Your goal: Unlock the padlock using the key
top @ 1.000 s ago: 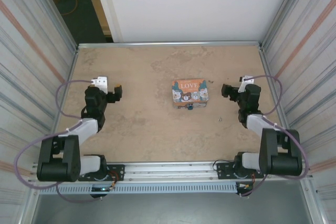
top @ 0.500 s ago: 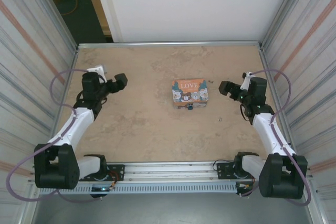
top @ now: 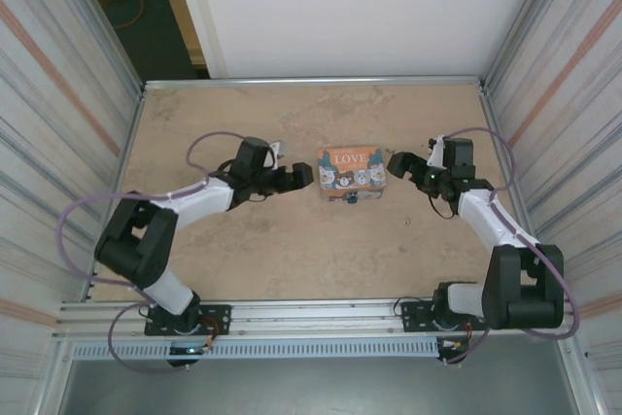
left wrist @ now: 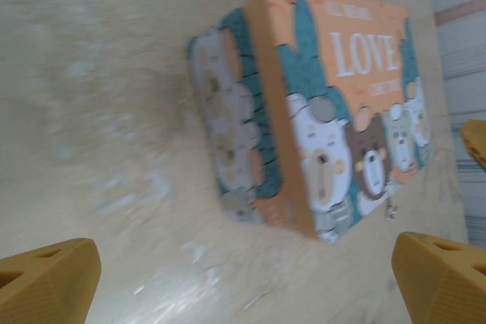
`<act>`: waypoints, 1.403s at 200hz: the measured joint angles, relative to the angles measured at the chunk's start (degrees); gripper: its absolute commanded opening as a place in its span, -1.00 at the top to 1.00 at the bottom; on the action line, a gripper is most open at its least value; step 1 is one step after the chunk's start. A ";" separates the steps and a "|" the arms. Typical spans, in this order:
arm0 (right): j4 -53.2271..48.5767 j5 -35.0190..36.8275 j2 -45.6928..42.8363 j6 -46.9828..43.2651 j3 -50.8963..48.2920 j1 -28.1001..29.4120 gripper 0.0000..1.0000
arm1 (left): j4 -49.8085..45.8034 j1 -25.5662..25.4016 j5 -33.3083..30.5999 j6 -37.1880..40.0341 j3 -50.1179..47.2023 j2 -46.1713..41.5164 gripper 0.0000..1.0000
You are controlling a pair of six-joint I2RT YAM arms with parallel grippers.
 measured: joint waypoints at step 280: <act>2.82 -2.10 15.47 7.32 7.13 22.32 -0.77 | 0.85 2.14 3.80 -4.17 11.26 12.96 -0.97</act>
